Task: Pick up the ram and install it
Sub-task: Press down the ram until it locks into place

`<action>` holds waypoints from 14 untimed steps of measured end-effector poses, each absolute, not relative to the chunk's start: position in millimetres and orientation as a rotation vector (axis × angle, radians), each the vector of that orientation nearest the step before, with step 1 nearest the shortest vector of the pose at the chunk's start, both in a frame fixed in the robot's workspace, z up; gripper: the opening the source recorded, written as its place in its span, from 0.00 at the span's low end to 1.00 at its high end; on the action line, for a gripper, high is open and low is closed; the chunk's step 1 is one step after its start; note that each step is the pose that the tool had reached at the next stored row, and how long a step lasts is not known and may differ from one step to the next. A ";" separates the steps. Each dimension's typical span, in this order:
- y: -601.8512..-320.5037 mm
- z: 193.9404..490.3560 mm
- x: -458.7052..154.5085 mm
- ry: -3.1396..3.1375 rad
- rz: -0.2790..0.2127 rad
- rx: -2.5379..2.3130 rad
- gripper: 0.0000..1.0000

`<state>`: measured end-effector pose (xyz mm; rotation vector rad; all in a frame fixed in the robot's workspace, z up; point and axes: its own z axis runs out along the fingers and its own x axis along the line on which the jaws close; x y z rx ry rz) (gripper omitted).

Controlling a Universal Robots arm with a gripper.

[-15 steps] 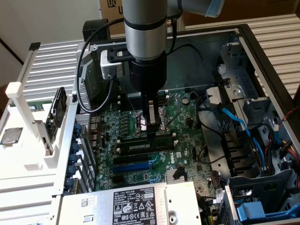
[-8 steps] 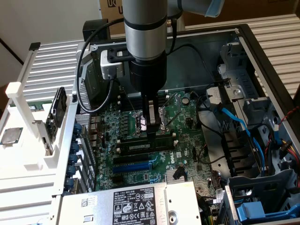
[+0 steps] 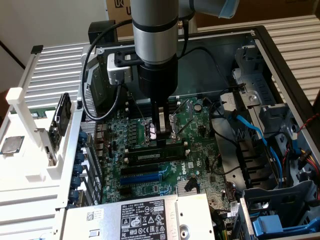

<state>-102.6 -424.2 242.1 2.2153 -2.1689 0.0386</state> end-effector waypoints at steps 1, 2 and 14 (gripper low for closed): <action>-424.2 242.1 -102.6 -2.169 0.039 2.215 0.10; -424.2 242.1 -102.7 -2.169 0.039 2.215 0.10; -422.9 240.7 -110.8 -2.171 0.039 2.213 0.10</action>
